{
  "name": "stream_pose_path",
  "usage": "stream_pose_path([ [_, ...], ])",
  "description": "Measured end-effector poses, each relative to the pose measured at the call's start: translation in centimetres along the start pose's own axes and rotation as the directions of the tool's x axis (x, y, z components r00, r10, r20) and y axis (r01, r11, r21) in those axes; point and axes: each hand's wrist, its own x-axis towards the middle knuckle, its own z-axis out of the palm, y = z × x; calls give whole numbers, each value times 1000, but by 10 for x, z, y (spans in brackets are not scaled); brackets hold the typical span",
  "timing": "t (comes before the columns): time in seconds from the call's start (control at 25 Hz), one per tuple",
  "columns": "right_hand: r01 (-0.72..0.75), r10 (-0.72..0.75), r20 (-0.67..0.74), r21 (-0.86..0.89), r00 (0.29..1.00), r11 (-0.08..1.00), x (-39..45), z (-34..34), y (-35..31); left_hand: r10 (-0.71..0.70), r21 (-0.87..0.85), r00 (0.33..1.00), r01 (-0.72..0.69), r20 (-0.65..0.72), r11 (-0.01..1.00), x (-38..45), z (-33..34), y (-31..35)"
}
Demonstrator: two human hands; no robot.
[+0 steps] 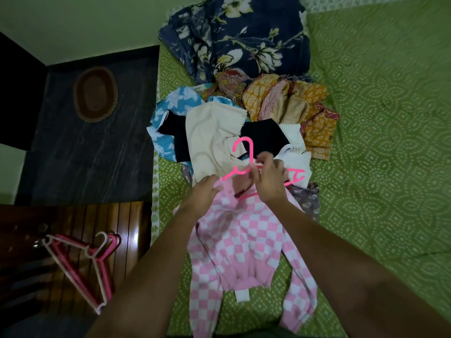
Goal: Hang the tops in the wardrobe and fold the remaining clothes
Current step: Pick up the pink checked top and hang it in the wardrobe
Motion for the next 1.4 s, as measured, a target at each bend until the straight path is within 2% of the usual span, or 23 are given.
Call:
stream_pose_path([
  [0.04,19,-34,-172,-90,985,996,-14,-3,7,-23,-22,998,21,-62,1000,-4,1,10],
  [0.08,109,-151,-251,-172,956,979,-29,-5,13,-40,-63,993,33,-110,997,-7,1,15],
  [0.12,255,-307,-206,-245,929,936,-44,-3,22,-50,-108,989,35,-142,993,-13,0,20],
  [0.16,401,-438,-76,-285,896,870,-56,0,29,-49,-142,985,25,-165,990,-19,-2,22],
  [0.2,494,-495,74,-284,866,822,-64,1,29,-33,-158,983,5,-178,987,-27,-4,25],
  [0.24,504,-466,199,-256,862,825,-68,-1,24,-2,-160,981,-30,-194,987,-36,-7,29],
  [0.36,387,-299,365,-195,882,901,-84,-17,-7,77,-151,970,-114,-231,982,-72,-13,45],
  [0.44,324,-219,421,-196,880,925,-100,-31,-13,67,-174,958,-119,-280,977,-101,-12,53],
  [0.52,334,-221,422,-215,879,918,-119,-46,-8,62,-225,942,-142,-330,964,-130,-12,62],
  [0.6,459,-296,458,-298,838,837,-141,-59,-8,93,-220,938,-174,-334,960,-157,-15,71],
  [0.64,557,-391,448,-337,804,759,-152,-65,-10,109,-213,938,-186,-329,959,-170,-18,74],
  [0.72,704,-628,332,-442,704,556,-172,-77,-12,122,-241,938,-207,-325,948,-192,-30,79],
  [0.8,720,-734,240,-528,635,450,-204,-82,-11,153,-249,931,-242,-330,938,-214,-46,80],
  [0.84,728,-756,222,-528,615,437,-218,-81,-8,174,-231,929,-257,-328,938,-225,-55,83],
  [0.88,719,-752,190,-507,631,476,-234,-83,-11,204,-209,924,-280,-323,937,-235,-63,84],
  [1.0,627,-663,46,-377,748,682,-266,-98,-37,338,-132,893,-389,-297,912,-271,-87,97],
  [1.16,487,-491,125,-473,862,734,-274,-124,-87,505,-55,794,-552,-337,832,-317,-115,121],
  [1.32,305,-360,29,-595,932,743,-296,-144,-110,608,24,680,-658,-409,752,-354,-134,130],
  [1.4,227,-313,-31,-620,949,751,-310,-152,-111,621,22,650,-683,-439,730,-366,-141,127],
])
